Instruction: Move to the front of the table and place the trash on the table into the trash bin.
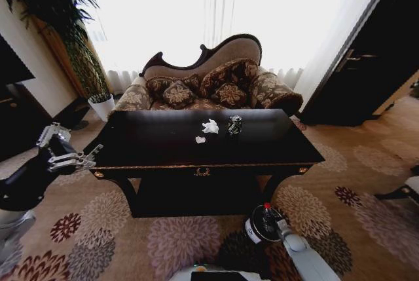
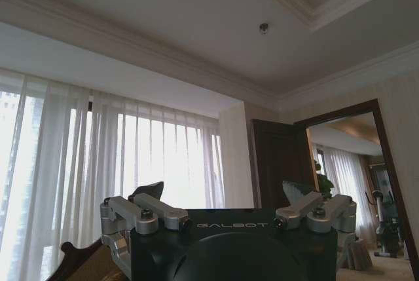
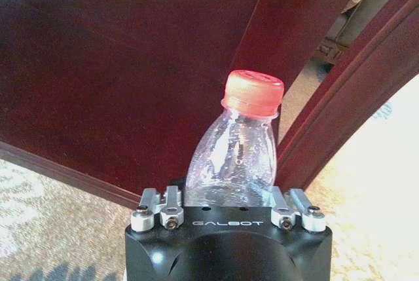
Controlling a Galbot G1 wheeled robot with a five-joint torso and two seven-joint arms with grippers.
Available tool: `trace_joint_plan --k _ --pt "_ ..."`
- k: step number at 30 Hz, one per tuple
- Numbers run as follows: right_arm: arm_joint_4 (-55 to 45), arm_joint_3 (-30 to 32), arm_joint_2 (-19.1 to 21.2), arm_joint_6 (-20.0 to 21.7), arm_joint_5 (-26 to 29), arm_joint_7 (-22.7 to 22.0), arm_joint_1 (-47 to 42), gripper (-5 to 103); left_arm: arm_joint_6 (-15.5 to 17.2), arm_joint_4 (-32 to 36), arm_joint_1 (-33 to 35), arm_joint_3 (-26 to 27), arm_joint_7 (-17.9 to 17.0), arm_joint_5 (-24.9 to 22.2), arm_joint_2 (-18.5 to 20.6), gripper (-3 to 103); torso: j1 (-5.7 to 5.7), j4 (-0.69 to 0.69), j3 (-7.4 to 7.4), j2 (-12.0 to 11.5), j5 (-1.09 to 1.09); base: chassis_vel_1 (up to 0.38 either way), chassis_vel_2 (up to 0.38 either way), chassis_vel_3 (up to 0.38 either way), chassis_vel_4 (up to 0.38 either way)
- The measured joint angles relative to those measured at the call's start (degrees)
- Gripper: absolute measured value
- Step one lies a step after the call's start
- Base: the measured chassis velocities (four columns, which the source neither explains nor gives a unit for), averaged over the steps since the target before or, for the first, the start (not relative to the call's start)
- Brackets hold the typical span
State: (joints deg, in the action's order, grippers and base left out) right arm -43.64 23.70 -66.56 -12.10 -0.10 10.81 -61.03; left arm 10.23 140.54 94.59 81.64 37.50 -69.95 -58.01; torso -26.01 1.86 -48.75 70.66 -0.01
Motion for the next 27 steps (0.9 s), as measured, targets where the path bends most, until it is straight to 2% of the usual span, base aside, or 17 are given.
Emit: trace_joint_plan --k 1,3,4,8,10,13,18,20,23,26,27 --pt "-0.12 -0.04 -0.01 0.00 0.27 0.32 -0.04 52 0.00 -0.01 -0.04 -0.04 0.01 0.00 0.00 100 0.00 0.00 0.00 0.00 0.00 0.000 0.000 0.000 0.000" --pt "-0.47 -0.07 -0.01 0.01 0.73 0.78 -0.19 63 0.00 -0.07 -0.08 -0.31 0.02 0.04 -0.03 100 0.00 0.00 0.00 0.00 -0.01 0.000 0.000 0.000 0.000" --pt "-0.47 -0.07 -0.01 0.01 0.73 0.78 -0.19 63 0.00 -0.07 -0.08 -0.31 0.02 0.04 -0.03 100 0.00 0.00 0.00 0.00 -0.01 0.000 0.000 0.000 0.000" --pt "-1.69 -0.06 -0.39 -0.02 1.54 1.00 -1.27 85 0.00 -0.10 -0.25 -0.89 0.03 0.23 -0.19 100 0.00 0.00 0.00 0.00 0.00 0.000 0.000 0.000 0.000" --pt "-2.01 0.02 -0.56 -0.11 1.64 1.04 -1.60 85 0.00 -0.10 -0.31 -1.01 0.03 0.28 -0.20 100 0.00 0.00 0.00 0.00 0.00 0.000 0.000 0.000 0.000" --pt "-3.33 0.65 -1.15 -0.72 1.83 1.25 -3.03 98 0.00 -0.14 -0.54 -1.26 0.10 0.36 -0.22 100 0.00 0.00 0.00 0.00 0.00 0.000 0.000 0.000 0.000" --pt "-7.01 1.95 -2.01 -1.53 2.50 1.78 -6.41 100 0.00 -0.40 -1.07 -1.50 0.23 0.36 -0.17 100 0.00 0.00 0.00 0.00 0.00 0.000 0.000 0.000 0.000" --pt "-10.72 2.66 -2.63 -1.50 3.73 1.96 -9.75 100 -0.01 -0.64 -1.62 -1.88 0.27 0.35 -0.16 100 0.00 -0.02 0.00 0.00 0.00 0.000 0.000 0.000 0.000" --pt "-17.11 4.14 -3.67 -1.33 5.36 3.49 -14.98 100 -0.01 -1.24 -3.01 -2.76 0.27 0.33 -0.15 100 0.00 0.04 -0.01 0.00 0.01 0.000 0.000 0.000 0.000" --pt "-28.39 6.05 -4.83 -0.54 8.51 4.87 -20.94 100 -0.02 -2.31 -5.08 -4.01 -0.17 0.27 -0.10 100 0.01 0.01 0.00 0.01 0.01 0.000 0.000 0.000 0.000" --pt "-28.39 6.05 -4.83 -0.54 8.51 4.87 -20.94 100 -0.02 -2.31 -5.08 -4.01 -0.17 0.27 -0.10 100 0.01 0.01 0.00 0.01 0.01 0.000 0.000 0.000 0.000"
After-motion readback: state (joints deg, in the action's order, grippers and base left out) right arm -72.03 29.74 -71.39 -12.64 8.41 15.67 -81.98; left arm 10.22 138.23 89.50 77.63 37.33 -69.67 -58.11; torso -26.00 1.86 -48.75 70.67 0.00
